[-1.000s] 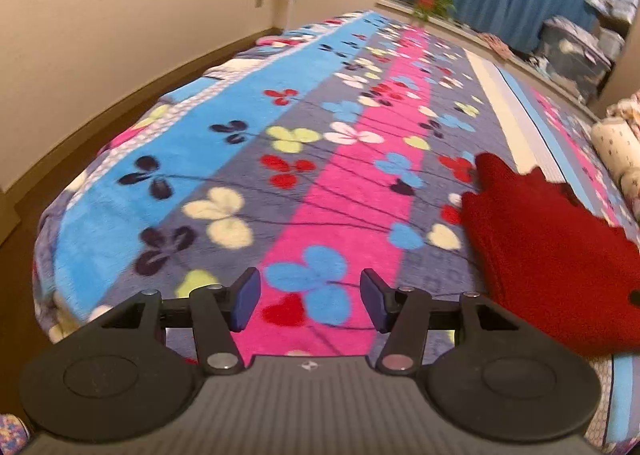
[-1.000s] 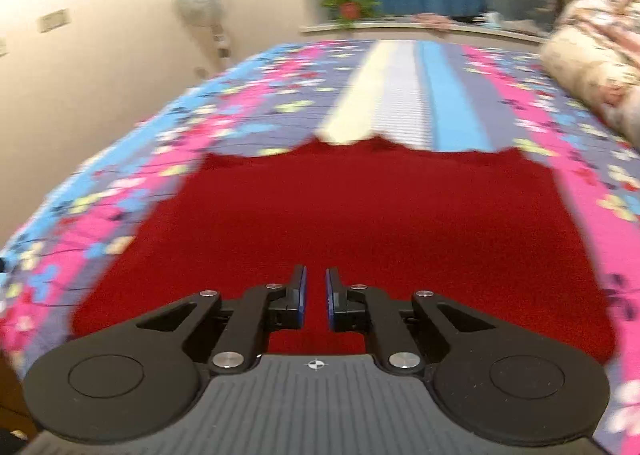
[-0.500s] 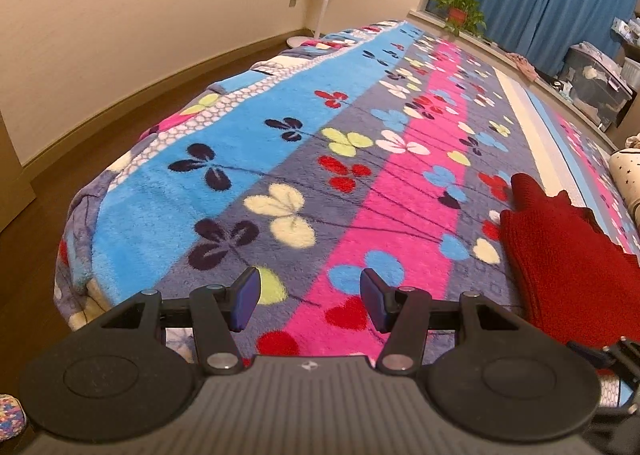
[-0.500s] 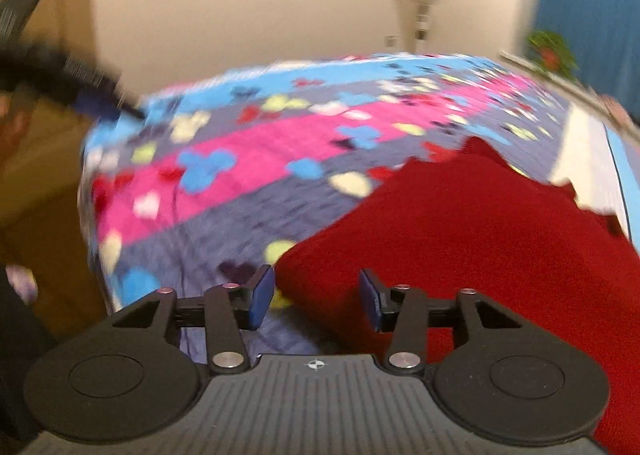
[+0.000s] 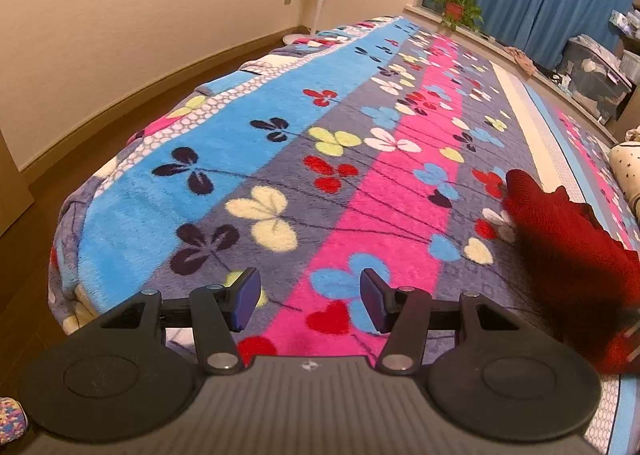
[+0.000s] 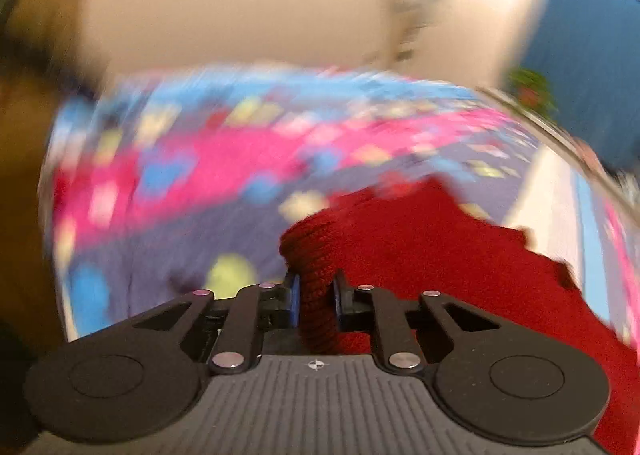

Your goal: Fold small clothes

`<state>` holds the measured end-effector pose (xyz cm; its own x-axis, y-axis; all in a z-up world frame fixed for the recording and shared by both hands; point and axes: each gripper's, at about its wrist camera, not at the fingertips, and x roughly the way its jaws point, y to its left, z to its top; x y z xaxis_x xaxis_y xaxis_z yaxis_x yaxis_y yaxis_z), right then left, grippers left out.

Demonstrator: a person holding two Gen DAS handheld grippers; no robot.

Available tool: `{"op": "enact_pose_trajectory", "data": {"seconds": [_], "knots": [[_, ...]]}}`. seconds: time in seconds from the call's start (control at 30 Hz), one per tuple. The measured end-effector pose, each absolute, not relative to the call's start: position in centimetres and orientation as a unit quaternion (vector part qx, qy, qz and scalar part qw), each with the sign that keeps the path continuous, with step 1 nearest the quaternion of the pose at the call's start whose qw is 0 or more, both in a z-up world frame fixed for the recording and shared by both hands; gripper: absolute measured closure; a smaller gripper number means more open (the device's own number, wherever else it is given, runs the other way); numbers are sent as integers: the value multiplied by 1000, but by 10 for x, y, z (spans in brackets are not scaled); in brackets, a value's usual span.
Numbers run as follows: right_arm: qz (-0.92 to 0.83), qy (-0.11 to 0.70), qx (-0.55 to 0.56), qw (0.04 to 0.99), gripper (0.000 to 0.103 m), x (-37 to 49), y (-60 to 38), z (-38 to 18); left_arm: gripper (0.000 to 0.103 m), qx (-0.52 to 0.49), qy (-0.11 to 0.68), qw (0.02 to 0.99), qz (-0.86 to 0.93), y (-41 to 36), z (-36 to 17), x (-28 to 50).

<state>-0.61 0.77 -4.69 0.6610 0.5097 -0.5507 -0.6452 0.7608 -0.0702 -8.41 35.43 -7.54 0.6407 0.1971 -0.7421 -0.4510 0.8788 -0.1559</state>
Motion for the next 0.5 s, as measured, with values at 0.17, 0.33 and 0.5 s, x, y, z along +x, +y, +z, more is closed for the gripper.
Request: {"op": "enact_pose_trajectory", "data": {"seconds": [0.17,0.33,0.5], "knots": [[163,260,74,949,89,28,-138,-8,42,-154,383,895,169,335,-69,-69],[-62,321,154,932,90,30,-267,-56,42,-125,386,903,140,299,-62,-43],[-191,408,226,864,78,24,-344,-93,42,-104,392,907,114,262,-60,-16]]}}
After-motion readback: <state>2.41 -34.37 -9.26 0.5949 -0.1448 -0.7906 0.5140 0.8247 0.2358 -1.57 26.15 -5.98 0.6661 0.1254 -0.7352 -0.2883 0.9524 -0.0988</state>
